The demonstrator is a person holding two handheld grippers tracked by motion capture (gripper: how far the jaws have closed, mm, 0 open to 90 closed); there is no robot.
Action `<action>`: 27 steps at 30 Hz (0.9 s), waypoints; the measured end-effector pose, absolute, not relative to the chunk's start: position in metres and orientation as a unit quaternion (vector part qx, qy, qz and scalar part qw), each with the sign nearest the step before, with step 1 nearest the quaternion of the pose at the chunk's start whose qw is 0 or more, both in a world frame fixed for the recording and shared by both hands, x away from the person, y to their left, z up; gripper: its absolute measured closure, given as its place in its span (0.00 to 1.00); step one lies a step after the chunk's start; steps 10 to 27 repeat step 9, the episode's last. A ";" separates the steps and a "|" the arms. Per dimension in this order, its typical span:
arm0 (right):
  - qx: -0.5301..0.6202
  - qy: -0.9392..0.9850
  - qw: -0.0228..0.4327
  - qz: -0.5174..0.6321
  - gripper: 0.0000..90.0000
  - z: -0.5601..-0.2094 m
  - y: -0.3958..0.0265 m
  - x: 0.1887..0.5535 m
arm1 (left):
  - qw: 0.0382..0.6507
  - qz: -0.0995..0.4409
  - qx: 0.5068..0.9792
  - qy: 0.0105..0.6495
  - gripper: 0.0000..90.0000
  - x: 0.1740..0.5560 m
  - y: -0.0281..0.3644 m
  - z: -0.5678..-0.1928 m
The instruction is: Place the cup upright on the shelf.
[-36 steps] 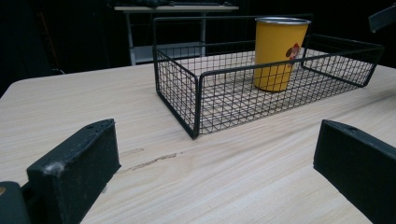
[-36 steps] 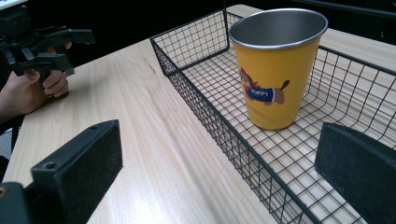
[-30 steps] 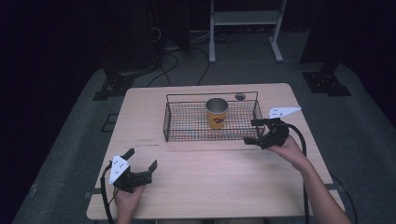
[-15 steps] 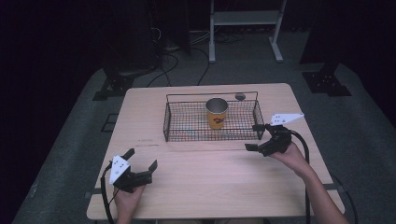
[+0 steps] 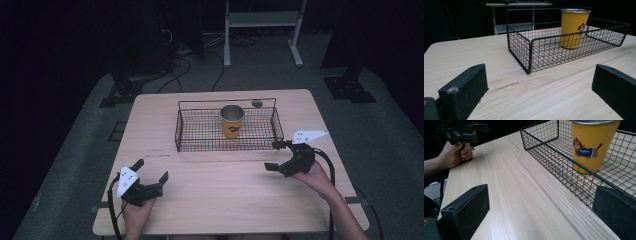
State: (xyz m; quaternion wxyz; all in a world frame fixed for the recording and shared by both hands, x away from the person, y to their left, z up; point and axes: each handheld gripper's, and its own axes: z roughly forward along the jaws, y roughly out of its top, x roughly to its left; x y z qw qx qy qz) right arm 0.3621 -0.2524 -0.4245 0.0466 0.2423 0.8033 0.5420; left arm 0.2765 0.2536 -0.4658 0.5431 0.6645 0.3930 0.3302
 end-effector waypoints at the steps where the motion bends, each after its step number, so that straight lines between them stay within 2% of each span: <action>1: 0.243 0.803 0.048 0.542 0.00 -0.425 -0.253 0.361 | 0.543 0.330 0.664 0.393 0.00 0.277 0.253 -0.466; 8: 0.252 0.785 0.062 0.563 0.00 -0.430 -0.253 0.335 | 0.544 0.330 0.663 0.395 0.00 0.277 0.254 -0.466; 27: 0.252 0.785 0.062 0.563 0.00 -0.430 -0.253 0.335 | 0.544 0.329 0.662 0.396 0.00 0.277 0.254 -0.466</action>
